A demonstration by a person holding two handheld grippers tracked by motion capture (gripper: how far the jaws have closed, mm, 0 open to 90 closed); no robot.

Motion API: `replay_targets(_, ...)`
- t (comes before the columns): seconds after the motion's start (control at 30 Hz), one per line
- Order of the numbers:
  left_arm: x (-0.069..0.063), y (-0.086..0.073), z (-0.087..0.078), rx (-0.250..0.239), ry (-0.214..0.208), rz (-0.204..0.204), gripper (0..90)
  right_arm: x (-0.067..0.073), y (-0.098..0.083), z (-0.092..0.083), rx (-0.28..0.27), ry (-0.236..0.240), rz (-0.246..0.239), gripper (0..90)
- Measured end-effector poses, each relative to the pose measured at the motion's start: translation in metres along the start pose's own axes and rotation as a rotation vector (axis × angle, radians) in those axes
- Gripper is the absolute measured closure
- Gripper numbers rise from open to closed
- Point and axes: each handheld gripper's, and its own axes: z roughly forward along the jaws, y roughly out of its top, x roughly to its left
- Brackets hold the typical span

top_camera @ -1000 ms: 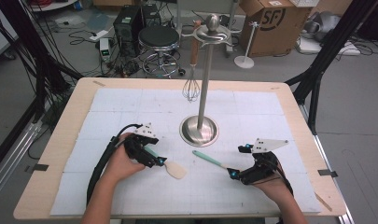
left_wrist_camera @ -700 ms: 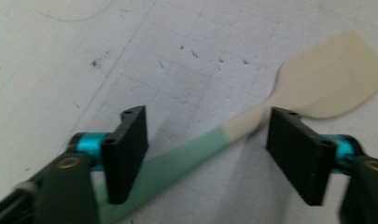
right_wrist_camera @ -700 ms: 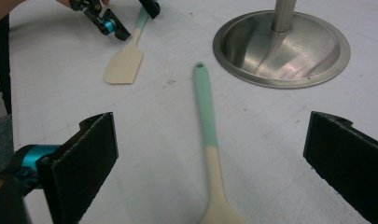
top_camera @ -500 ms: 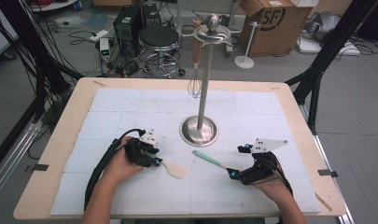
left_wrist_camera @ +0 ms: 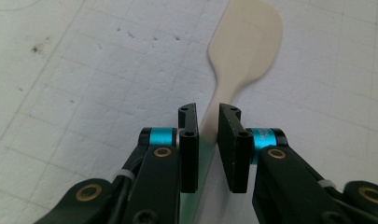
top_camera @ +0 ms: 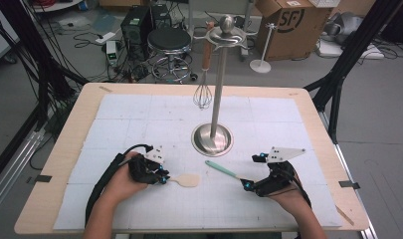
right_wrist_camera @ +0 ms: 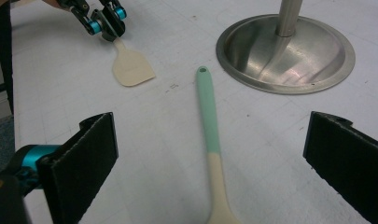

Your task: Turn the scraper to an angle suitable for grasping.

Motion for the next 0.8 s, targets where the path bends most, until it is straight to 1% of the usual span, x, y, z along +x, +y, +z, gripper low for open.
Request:
replay_targets(0.1, -0.003, 0.003, 0.004, -0.011, -0.031, 0.027, 79.7, 0.000, 0.000, 0.001, 0.001, 0.002, -0.004, 2.5)
replay_targets(0.13, -0.004, 0.004, 0.005, -0.010, -0.040, 0.025, 79.7, 0.000, 0.000, 0.001, 0.002, 0.002, -0.005, 2.5)
replay_targets(0.27, -0.009, 0.011, 0.011, -0.014, -0.062, 0.060, 79.9, 0.001, 0.000, 0.002, 0.006, 0.003, -0.005, 2.5)
replay_targets(0.33, -0.014, 0.016, 0.016, -0.017, -0.077, 0.078, 80.0, 0.001, 0.000, 0.003, 0.010, 0.004, -0.005, 2.5)
replay_targets(0.37, -0.017, 0.020, 0.019, -0.016, -0.088, 0.096, 80.0, 0.001, 0.000, 0.003, 0.009, 0.006, -0.007, 2.5)
replay_targets(0.4, -0.020, 0.023, 0.022, -0.024, -0.104, 0.101, 80.0, 0.001, 0.000, 0.004, 0.012, 0.007, -0.009, 2.5)
replay_targets(0.43, -0.023, 0.027, 0.025, -0.025, -0.115, 0.115, 80.0, 0.001, 0.000, 0.004, 0.013, 0.006, -0.006, 2.5)
replay_targets(0.57, -0.033, 0.038, 0.035, -0.025, -0.142, 0.150, 80.0, 0.001, 0.000, 0.004, 0.013, 0.005, -0.007, 2.5)
replay_targets(0.63, -0.035, 0.041, 0.037, -0.028, -0.151, 0.152, 79.9, 0.001, 0.000, 0.004, 0.015, 0.005, -0.008, 2.5)
replay_targets(0.7, -0.033, 0.040, 0.037, -0.028, -0.162, 0.132, 78.9, 0.001, 0.000, 0.004, 0.016, 0.005, -0.007, 2.5)
replay_targets(0.77, -0.029, 0.037, 0.034, -0.027, -0.163, 0.095, 70.6, 0.001, 0.000, 0.004, 0.015, 0.004, -0.007, 2.5)
replay_targets(0.8, -0.027, 0.035, 0.031, -0.026, -0.153, 0.088, 69.8, 0.001, 0.000, 0.003, 0.014, 0.005, -0.005, 2.5)
